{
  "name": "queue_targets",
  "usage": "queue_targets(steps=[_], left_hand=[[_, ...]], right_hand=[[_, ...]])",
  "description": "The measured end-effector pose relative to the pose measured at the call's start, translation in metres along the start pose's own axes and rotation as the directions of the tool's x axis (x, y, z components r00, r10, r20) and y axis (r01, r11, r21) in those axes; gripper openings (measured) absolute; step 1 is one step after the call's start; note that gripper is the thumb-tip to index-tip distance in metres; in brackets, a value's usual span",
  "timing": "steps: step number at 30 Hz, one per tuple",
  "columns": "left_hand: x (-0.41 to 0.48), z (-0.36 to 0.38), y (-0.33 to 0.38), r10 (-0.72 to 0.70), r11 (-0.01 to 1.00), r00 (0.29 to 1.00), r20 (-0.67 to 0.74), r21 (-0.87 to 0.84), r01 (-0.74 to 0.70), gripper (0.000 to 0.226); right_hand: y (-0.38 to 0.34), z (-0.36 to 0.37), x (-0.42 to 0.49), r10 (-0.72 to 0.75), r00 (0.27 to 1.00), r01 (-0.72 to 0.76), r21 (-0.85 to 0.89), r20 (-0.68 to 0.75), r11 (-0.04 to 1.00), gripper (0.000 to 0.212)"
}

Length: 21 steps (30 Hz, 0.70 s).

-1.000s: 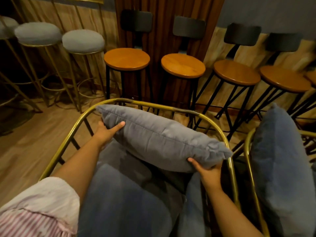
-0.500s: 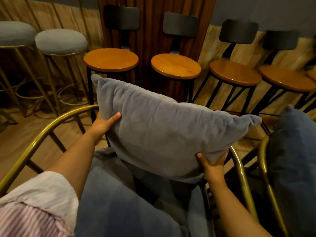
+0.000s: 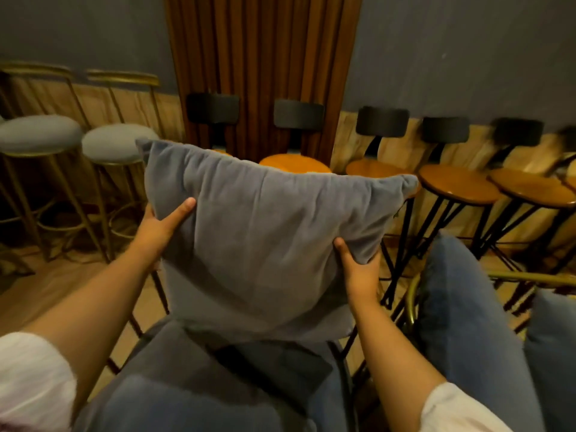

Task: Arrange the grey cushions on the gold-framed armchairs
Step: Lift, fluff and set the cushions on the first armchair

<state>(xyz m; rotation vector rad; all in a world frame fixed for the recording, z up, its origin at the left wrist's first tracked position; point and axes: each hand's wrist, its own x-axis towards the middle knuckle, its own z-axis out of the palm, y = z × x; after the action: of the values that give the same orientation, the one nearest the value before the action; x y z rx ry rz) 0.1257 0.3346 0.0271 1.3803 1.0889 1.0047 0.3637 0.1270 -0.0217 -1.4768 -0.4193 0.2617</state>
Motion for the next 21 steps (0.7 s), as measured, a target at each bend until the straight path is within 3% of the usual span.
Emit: queue_targets(steps=[5, 11, 15, 21], left_hand=[[-0.061, -0.014, 0.093, 0.101, 0.994, 0.995, 0.012, 0.029, -0.101, 0.096], [-0.134, 0.008, 0.181, 0.153, 0.985, 0.979, 0.131, 0.055, -0.161, 0.101], [-0.185, 0.047, 0.22, 0.188, 0.979, 0.966, 0.178, 0.048, -0.2, 0.101], [-0.244, 0.107, 0.284, 0.409, 0.904, 0.883, 0.229, 0.034, -0.427, 0.099]], right_hand=[[-0.09, -0.037, -0.016, 0.005, 0.999, -0.003, 0.047, -0.042, 0.999, 0.089], [-0.183, -0.113, -0.052, -0.041, 0.99, 0.051, 0.072, -0.138, 0.996, 0.099], [-0.207, -0.183, -0.067, -0.031, 0.969, 0.057, 0.097, -0.246, 0.994, 0.082], [-0.213, -0.25, -0.067, 0.0, 0.958, 0.061, 0.201, -0.287, 0.978, 0.086]])
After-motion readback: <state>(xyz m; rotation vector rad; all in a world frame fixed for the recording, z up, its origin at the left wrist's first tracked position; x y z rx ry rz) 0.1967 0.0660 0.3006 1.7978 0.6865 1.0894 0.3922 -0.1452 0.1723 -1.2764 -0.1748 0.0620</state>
